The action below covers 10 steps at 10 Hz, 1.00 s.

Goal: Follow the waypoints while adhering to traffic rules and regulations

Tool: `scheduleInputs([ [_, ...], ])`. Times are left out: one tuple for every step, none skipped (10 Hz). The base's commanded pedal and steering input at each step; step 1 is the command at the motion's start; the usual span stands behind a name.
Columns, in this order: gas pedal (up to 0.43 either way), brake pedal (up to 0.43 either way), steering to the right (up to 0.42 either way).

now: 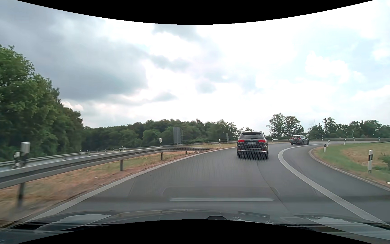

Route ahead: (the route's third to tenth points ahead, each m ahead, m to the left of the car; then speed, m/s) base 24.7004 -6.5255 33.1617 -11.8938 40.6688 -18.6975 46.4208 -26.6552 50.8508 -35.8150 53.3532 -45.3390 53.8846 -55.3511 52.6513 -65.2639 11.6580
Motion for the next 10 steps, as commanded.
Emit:
scheduleInputs([
  [0.169,0.000,0.092],
  [0.169,0.000,0.092],
  [0.169,0.000,0.093],
  [0.169,0.000,0.093],
  [0.169,0.000,0.093],
  [0.177,0.000,0.093],
  [0.177,0.000,0.093],
  [0.177,0.000,0.093],
  [0.177,0.000,0.093],
  [0.177,0.000,0.093],
])
